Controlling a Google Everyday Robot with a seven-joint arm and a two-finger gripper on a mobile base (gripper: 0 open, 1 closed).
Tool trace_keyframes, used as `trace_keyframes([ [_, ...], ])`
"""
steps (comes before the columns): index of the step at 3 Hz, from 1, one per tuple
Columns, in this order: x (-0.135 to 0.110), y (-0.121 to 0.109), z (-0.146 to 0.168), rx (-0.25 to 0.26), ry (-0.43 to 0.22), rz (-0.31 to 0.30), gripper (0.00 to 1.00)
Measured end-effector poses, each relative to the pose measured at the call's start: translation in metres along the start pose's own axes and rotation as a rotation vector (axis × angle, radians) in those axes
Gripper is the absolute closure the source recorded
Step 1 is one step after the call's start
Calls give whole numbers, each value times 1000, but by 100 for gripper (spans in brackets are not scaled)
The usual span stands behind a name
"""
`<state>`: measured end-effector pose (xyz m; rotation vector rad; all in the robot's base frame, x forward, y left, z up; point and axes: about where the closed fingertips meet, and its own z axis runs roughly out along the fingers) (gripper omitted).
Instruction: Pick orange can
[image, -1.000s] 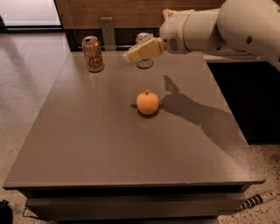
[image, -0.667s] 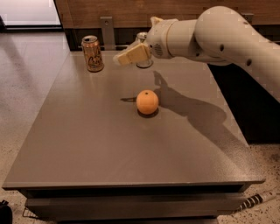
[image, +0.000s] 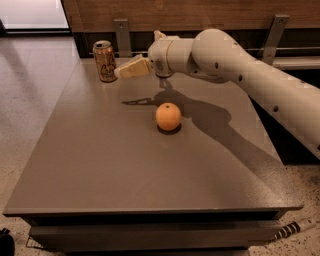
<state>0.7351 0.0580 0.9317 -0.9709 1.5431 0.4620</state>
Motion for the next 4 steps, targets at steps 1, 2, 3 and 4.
trace_keyframes([
  [1,10,-2,31,-10,-30,42,0],
  [2,15,-2,60,-24,-52,85,0],
  [3,17,3,83,-46,-61,106,0],
  [4,17,9,104,-73,-66,119,0],
])
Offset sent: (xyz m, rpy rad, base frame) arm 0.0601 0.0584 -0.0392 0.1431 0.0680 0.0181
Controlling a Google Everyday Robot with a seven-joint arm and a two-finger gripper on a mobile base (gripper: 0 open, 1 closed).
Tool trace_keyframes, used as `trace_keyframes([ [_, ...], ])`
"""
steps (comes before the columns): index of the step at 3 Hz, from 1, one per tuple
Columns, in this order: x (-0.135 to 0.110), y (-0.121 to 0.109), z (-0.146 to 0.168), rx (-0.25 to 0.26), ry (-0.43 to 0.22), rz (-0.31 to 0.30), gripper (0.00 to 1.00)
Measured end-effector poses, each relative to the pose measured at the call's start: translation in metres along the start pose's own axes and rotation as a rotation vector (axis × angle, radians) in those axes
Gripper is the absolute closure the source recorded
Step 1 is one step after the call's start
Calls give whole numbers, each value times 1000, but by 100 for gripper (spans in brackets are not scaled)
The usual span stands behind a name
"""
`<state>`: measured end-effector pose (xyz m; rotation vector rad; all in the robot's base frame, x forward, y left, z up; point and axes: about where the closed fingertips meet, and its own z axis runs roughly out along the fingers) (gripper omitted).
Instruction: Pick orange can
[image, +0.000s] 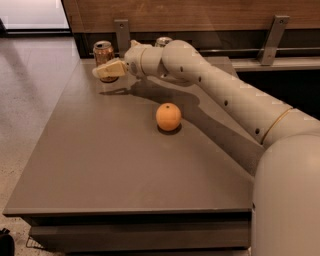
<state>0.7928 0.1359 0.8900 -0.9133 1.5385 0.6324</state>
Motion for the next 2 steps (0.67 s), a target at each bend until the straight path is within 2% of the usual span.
trace_keyframes([
  [1,0,5,19,-31,-8,9,0],
  [2,-4,10,36,-59,-10,11,14],
])
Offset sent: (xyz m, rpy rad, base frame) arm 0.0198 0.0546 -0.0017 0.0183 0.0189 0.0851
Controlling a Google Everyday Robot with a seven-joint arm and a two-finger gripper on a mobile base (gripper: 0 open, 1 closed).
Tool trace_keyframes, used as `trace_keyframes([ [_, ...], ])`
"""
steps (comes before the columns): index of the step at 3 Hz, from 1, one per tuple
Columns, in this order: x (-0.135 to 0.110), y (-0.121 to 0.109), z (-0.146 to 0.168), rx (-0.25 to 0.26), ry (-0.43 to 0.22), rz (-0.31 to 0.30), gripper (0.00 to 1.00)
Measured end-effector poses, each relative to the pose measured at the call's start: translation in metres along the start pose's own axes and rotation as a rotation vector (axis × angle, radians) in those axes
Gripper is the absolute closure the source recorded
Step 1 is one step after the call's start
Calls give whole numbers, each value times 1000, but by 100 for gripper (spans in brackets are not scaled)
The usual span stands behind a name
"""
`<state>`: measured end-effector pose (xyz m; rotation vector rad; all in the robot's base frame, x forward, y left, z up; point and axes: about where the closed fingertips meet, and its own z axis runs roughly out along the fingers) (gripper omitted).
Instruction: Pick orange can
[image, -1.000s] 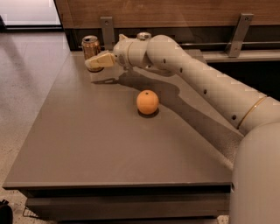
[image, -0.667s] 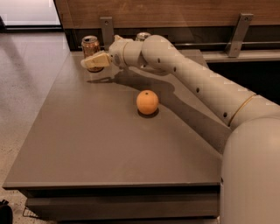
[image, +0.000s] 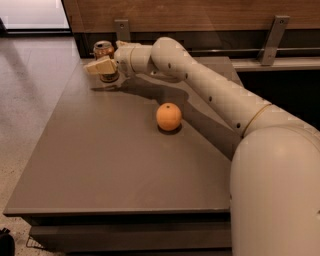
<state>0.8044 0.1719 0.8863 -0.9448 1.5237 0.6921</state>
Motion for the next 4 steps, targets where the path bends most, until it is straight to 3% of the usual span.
trace_keyframes([
  [3,0,7,7,-13,-1,1,83],
  [4,0,9,9,-17,-1,1,100],
])
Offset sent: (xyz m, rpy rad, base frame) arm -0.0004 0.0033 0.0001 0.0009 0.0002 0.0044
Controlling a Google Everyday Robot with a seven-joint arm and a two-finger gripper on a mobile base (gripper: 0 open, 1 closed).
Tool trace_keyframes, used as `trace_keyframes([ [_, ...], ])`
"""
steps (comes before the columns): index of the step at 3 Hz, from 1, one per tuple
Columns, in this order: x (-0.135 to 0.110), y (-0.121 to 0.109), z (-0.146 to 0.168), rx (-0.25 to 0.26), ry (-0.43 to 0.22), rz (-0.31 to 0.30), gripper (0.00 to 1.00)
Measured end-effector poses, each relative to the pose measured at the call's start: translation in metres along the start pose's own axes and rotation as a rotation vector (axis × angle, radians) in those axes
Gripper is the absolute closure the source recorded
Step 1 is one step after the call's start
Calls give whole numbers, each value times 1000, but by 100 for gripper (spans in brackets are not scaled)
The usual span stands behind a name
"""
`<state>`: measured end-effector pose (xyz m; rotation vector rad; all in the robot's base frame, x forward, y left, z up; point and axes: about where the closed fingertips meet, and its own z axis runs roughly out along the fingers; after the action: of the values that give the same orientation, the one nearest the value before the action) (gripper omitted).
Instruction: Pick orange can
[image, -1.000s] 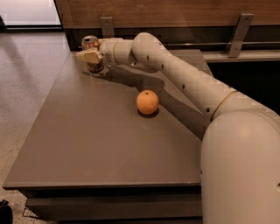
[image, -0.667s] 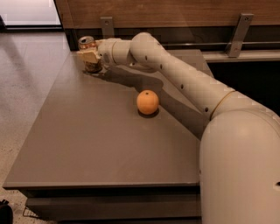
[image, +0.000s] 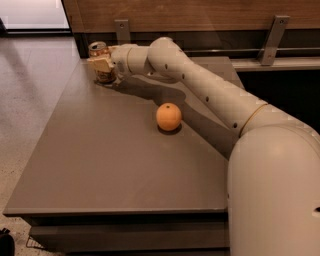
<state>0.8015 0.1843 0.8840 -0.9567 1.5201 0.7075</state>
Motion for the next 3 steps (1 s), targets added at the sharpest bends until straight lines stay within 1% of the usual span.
trace_keyframes([
  [1,-2,1,-1,-1,-5,-3,100],
  [2,-17,6,-12,-8,-43,-27,100],
  [3,-46,11,-33,6,-96,-87,100],
])
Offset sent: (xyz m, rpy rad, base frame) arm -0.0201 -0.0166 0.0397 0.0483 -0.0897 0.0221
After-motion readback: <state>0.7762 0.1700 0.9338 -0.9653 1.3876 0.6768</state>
